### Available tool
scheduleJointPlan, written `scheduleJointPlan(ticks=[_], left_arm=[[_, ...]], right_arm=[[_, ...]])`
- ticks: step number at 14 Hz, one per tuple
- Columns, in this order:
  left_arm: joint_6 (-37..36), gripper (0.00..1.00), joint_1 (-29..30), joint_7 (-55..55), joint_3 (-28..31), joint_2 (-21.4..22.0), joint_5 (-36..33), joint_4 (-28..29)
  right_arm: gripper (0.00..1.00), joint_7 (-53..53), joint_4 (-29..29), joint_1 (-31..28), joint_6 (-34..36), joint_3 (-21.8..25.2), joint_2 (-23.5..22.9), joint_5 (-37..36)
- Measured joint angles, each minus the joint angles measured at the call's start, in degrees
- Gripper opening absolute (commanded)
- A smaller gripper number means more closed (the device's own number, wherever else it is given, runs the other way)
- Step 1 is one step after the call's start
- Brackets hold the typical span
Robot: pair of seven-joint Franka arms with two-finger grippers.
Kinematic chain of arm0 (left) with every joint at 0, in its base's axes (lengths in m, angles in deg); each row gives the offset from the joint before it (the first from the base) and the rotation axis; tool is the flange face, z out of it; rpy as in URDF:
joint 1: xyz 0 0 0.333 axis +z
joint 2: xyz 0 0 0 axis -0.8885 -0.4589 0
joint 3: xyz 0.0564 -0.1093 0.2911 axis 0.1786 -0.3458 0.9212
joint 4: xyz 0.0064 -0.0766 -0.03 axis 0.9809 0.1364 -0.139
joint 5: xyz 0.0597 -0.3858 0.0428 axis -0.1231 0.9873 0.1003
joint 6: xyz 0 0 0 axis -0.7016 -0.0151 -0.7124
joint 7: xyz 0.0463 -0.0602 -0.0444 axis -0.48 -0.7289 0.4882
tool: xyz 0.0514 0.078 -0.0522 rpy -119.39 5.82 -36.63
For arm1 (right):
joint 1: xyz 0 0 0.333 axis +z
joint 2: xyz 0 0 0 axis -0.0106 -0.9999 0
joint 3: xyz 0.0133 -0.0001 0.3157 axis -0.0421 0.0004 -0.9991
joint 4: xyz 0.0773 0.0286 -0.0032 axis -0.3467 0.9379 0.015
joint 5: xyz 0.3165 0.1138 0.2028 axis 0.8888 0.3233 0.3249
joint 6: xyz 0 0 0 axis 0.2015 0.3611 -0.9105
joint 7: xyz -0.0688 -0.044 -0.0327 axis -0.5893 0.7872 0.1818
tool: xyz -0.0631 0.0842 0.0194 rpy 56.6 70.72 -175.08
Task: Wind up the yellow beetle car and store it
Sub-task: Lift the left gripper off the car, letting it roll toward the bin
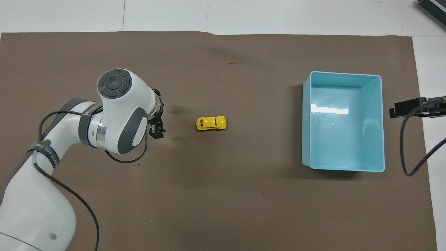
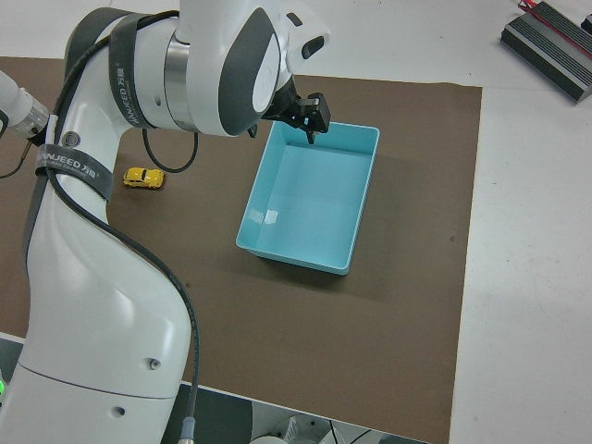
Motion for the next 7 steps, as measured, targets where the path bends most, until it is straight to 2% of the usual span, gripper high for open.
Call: scheduleJointPlan(ticks=[7], left_arm=[[0.0,1.0,0.6,-4.3,0.0,0.7,-0.1,-1.7]], right_arm=[[1.0,-3.9,0.0,0.1,0.0,-0.2,0.0,0.0]])
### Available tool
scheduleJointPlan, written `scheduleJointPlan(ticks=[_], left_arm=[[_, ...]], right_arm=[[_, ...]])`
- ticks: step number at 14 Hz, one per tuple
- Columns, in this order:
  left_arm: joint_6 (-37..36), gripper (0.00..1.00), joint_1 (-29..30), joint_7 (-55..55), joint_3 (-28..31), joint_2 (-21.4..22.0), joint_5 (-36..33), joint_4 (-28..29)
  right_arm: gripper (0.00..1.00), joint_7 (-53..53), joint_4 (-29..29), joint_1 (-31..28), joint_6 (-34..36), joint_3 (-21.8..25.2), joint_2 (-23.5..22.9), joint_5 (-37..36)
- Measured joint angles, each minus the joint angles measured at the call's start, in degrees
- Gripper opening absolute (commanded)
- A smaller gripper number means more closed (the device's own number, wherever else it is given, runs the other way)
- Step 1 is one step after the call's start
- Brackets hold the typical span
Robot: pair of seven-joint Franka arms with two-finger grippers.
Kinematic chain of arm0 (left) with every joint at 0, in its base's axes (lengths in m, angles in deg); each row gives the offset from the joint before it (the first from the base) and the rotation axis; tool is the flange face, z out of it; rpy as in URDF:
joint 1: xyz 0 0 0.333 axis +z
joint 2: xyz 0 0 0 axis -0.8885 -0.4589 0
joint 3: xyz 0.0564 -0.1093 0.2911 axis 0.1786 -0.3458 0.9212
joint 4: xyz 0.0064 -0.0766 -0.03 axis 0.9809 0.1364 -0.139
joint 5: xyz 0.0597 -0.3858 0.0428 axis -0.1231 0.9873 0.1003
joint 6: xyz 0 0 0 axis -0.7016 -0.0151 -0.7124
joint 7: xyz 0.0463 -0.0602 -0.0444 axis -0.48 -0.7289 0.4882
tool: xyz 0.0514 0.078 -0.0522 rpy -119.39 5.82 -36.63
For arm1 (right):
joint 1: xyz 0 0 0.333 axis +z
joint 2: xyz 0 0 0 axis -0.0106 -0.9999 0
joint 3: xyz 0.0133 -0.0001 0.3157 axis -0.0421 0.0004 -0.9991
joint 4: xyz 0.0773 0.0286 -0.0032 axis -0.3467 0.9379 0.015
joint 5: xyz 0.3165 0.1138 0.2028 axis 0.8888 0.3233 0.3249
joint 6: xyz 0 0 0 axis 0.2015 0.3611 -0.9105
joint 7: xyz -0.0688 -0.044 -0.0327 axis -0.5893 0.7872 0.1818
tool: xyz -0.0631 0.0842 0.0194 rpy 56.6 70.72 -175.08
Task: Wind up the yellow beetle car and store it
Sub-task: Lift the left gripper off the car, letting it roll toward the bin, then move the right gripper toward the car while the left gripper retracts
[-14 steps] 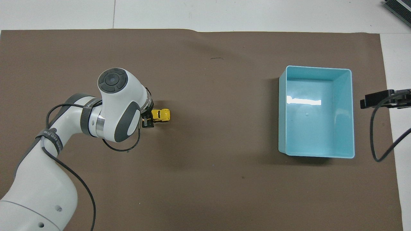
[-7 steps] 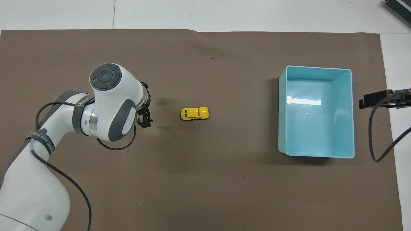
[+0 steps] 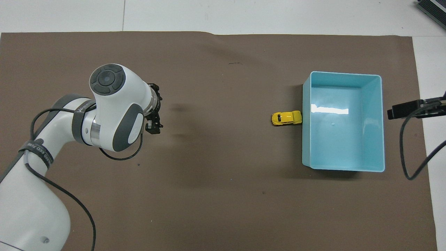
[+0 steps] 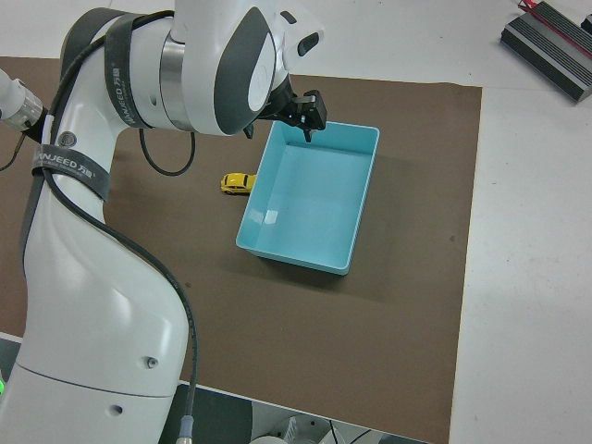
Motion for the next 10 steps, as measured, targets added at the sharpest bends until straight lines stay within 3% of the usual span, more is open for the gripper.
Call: scheduleJointPlan(ticks=[5,10], left_arm=[[0.0,1.0,2.0,-6.3,0.1,0.2,0.0,-2.0],[0.0,1.0,2.0,-10.8,-0.4,1.1,-2.8,-2.5]], right_arm=[[1.0,-5.2,0.2,0.4,0.0,-0.1,0.0,0.0],[1.0,-16.9,1.0,2.2,0.0,-0.6,0.7,0.0]])
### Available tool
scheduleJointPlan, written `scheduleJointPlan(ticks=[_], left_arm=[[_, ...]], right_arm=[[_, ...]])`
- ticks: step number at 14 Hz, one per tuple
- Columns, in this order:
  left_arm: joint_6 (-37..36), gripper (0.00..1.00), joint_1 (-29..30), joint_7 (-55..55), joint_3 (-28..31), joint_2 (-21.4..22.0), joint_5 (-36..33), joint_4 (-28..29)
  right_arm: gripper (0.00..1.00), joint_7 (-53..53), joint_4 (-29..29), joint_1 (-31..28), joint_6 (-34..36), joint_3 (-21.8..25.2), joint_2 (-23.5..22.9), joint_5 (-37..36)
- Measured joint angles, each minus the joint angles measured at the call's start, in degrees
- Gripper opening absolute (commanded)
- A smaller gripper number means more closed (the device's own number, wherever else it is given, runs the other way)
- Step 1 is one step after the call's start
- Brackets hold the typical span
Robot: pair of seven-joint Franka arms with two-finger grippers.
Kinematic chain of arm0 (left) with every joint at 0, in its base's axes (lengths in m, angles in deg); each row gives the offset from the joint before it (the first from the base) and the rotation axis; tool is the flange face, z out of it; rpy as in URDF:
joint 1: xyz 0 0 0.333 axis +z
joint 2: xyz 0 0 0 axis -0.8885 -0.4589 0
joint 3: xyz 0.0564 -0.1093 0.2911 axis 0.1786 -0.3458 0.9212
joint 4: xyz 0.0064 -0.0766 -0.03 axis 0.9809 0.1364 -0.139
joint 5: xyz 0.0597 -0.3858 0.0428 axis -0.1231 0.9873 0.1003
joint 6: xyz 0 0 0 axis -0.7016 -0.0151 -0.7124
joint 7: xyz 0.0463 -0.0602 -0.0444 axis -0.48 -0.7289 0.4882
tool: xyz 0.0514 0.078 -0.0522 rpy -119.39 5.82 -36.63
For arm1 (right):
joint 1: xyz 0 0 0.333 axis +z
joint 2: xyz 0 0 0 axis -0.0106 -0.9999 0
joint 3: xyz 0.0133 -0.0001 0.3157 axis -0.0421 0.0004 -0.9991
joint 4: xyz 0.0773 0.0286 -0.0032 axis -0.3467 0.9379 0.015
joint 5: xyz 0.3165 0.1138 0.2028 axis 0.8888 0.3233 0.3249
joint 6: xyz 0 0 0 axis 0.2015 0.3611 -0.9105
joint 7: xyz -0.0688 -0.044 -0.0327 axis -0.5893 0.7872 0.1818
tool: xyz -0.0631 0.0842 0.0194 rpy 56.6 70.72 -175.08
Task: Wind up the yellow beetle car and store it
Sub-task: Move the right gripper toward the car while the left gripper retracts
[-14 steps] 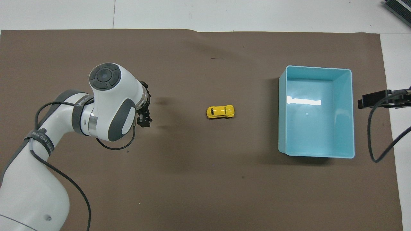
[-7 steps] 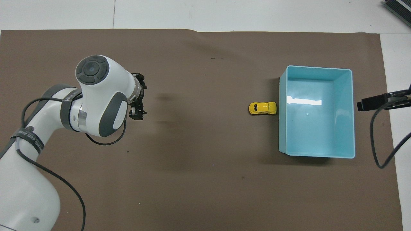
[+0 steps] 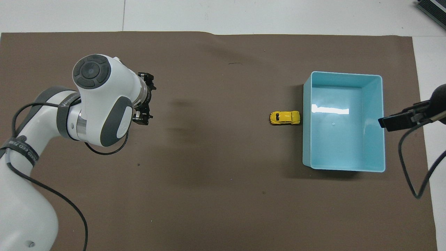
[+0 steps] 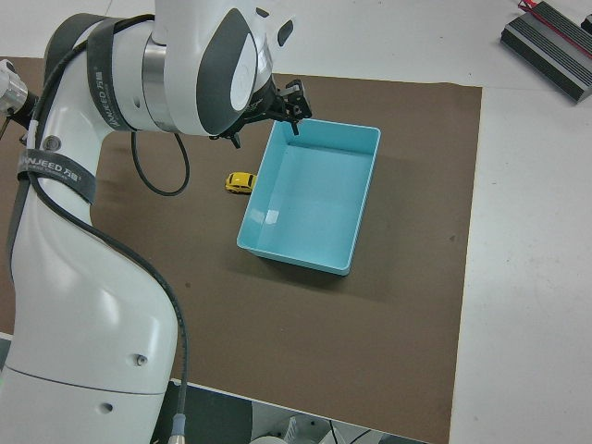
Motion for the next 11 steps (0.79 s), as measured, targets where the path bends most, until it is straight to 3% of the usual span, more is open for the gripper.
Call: scheduleJointPlan(ticks=[6,11], left_arm=[[-2.6,1.0,3.6,-17.6,0.5,4.1,-0.4,-0.1],[-8.4,1.0,7.5,-33.4,0.4,8.4,-0.4,0.0]], right_arm=[[1.0,-19.0,2.1,0.8,-0.3,-1.8,0.4,0.0],[1.0,-36.6,5.1,1.5,-5.4,-1.9,-0.2,0.0]])
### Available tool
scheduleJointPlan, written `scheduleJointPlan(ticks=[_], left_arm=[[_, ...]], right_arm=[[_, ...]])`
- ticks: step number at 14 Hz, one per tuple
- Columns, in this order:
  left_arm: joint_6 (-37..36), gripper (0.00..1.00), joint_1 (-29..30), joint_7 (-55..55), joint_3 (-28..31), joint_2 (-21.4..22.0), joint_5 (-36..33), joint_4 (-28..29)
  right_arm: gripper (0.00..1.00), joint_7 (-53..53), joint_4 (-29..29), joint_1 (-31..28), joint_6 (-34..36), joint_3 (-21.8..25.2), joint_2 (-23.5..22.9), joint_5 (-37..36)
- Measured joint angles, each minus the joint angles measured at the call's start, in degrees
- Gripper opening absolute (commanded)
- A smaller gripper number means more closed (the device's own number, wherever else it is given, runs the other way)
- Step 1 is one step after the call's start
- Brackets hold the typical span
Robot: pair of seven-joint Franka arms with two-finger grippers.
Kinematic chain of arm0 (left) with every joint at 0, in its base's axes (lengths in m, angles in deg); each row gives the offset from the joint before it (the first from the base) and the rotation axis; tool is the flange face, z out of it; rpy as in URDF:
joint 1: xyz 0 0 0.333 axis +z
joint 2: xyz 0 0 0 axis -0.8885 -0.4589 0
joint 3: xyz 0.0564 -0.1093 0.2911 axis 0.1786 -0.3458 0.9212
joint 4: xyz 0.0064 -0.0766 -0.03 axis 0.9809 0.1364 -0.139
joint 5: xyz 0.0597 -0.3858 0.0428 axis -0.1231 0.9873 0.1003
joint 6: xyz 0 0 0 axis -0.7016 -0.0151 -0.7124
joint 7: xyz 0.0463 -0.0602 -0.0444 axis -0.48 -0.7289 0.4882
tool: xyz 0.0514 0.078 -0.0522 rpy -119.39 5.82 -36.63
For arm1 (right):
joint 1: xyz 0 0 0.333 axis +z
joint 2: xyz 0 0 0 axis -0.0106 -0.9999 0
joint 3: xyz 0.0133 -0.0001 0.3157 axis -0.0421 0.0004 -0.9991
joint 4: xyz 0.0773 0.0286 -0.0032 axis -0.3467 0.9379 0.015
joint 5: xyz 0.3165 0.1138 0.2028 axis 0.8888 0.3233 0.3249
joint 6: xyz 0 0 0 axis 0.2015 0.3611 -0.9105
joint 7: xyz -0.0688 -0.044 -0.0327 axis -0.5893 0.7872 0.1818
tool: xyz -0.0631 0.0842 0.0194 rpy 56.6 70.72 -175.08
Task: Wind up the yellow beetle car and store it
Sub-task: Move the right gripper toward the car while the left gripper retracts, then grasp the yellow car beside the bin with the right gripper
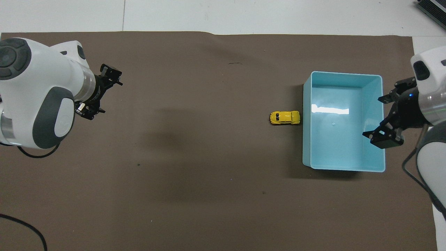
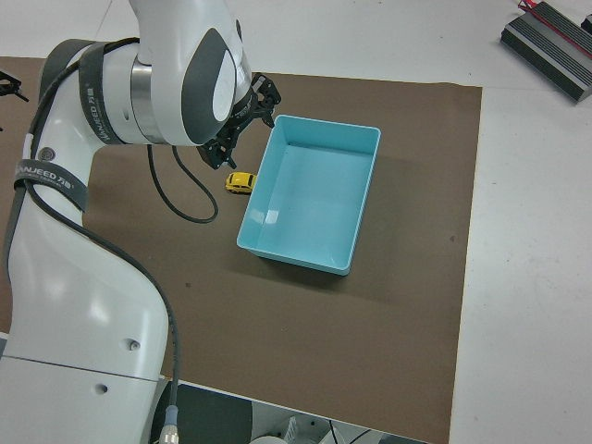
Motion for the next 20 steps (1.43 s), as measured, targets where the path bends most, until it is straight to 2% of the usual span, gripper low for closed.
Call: scheduleJointPlan(ticks=[2,8,10,15,20], left_arm=[[-1.4,1.0,1.2,-8.4,0.0,0.9,0.0,0.0],[-7.0,1.0,5.8,-42.1,0.1,3.7,0.0,0.0],[-8.7,1.0,6.1,-50.2,0.1,4.8,0.0,0.0],[-11.9,1.0,6.1,-60.2,-0.2,7.5,0.0,-0.1],[-22.3,1.0,6.1,-61.8,-0.2,11.5,0.0,-4.1]], right_arm=[[1.0,-4.7,0.7,1.2,-2.0,0.0,-1.4,0.0],[1.0,-9.4,0.9,4.5,-5.2,-0.1,-6.0,0.0],[1.0,-9.6,0.9,5.3,-7.3,-0.1,-7.9,0.0],[1.0,-9.7,0.8,8.0,-12.3,-0.1,-11.8,0.0],[1.0,-9.8,0.6,8.2,-15.4,-0.1,-14.9,0.0]])
